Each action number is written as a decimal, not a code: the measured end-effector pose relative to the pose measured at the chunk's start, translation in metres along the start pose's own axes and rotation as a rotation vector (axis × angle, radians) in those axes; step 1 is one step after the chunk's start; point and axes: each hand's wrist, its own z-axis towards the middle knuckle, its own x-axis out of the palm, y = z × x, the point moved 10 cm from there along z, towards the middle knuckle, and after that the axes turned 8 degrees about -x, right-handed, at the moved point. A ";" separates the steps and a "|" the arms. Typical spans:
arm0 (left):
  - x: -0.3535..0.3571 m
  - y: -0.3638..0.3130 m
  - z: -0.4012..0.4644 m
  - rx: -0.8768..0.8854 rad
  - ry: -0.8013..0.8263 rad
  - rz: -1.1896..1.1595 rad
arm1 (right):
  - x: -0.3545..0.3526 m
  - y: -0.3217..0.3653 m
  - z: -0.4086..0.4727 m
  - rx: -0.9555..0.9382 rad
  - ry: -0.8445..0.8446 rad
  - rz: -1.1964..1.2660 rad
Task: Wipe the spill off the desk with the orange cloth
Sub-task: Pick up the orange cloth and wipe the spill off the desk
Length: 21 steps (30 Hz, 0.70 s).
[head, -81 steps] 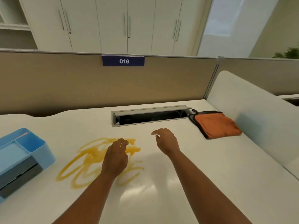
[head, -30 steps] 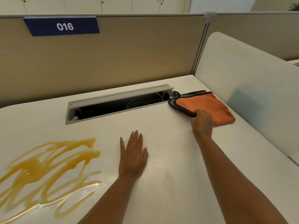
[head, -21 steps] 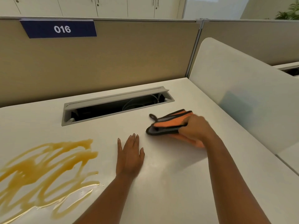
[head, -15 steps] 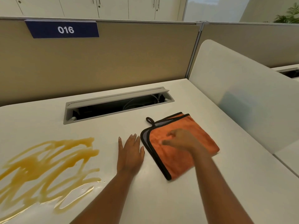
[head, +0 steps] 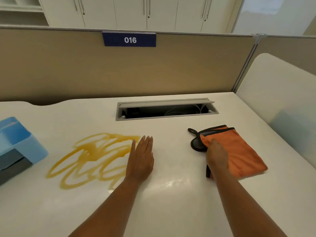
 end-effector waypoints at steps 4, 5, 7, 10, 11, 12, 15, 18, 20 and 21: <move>-0.035 0.066 -0.019 -0.124 -0.056 0.101 | -0.049 0.012 0.010 0.101 -0.063 0.227; -0.041 0.081 -0.023 -0.150 -0.063 0.117 | -0.061 0.015 0.011 0.130 -0.077 0.241; -0.051 0.113 -0.033 -0.217 -0.076 0.129 | -0.083 0.033 0.014 0.091 -0.094 0.269; -0.061 0.159 -0.051 -0.316 -0.103 0.089 | -0.103 0.070 0.006 -0.049 -0.082 0.295; -0.063 0.172 -0.058 -0.350 -0.108 0.067 | -0.106 0.085 0.000 -0.116 -0.078 0.293; -0.065 0.184 -0.065 -0.382 -0.112 0.046 | -0.106 0.100 -0.009 -0.180 -0.063 0.293; -0.067 0.215 -0.088 -0.456 -0.110 0.011 | -0.084 0.137 -0.048 -0.305 0.023 0.255; -0.068 0.241 -0.109 -0.497 -0.110 -0.015 | -0.038 0.169 -0.102 -0.456 0.232 0.237; -0.067 0.256 -0.120 -0.524 -0.113 -0.043 | 0.004 0.179 -0.134 -0.552 0.511 0.159; -0.066 0.263 -0.124 -0.538 -0.117 -0.060 | 0.022 0.176 -0.149 -0.573 0.695 0.096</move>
